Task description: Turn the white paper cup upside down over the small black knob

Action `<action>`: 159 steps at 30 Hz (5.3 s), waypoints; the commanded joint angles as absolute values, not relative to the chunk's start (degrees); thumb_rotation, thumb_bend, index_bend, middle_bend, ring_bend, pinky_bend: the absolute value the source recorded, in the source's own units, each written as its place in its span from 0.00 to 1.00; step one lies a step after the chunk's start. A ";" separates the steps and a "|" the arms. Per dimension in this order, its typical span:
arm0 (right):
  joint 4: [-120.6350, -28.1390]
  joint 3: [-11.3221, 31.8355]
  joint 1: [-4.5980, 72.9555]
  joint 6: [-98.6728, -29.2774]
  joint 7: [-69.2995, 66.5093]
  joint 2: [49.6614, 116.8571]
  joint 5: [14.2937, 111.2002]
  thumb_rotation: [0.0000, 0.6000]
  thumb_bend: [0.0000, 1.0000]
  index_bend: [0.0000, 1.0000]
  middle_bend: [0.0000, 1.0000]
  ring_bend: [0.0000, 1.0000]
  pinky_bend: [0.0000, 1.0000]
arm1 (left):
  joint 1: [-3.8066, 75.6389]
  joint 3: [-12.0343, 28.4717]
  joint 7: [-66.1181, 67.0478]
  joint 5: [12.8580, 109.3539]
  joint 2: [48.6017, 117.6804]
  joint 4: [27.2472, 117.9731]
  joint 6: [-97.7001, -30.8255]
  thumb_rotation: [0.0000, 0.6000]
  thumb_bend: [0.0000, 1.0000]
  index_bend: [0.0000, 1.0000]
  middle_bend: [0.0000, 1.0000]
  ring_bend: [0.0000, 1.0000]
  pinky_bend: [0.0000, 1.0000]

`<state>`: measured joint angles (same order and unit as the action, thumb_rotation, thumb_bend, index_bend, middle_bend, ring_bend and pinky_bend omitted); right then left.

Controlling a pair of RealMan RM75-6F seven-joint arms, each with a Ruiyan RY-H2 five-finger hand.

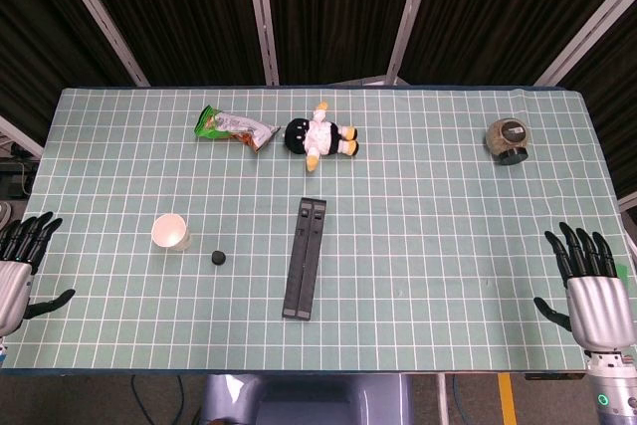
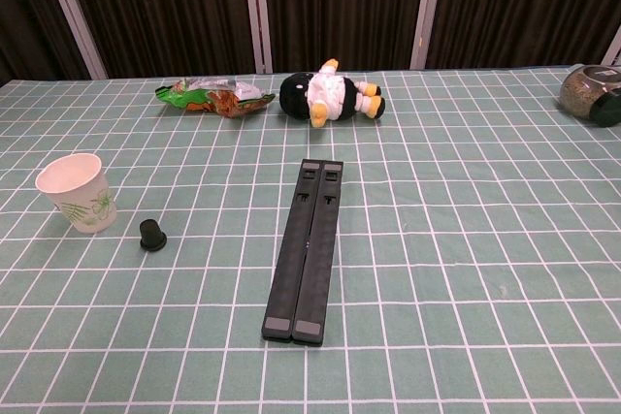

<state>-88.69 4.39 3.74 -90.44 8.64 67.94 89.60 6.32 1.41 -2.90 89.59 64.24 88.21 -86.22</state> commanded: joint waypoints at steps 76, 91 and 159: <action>-84.86 7.59 6.71 -82.18 9.25 69.70 78.59 1.00 0.00 0.09 0.00 0.00 0.00 | 31.53 5.47 -9.68 87.95 82.34 62.60 -63.95 1.00 0.28 0.40 0.35 0.27 0.27; -84.69 7.63 6.78 -81.96 10.01 69.92 77.80 1.00 0.00 0.09 0.00 0.00 0.00 | 33.18 2.75 22.16 87.71 85.08 61.74 -61.28 1.00 0.28 0.41 0.35 0.26 0.25; -82.80 8.44 7.72 -80.68 15.49 72.94 73.70 1.00 0.00 0.09 0.00 0.00 0.00 | 36.77 -6.76 -63.93 96.38 101.09 21.73 -57.53 1.00 0.26 0.14 0.04 0.04 0.02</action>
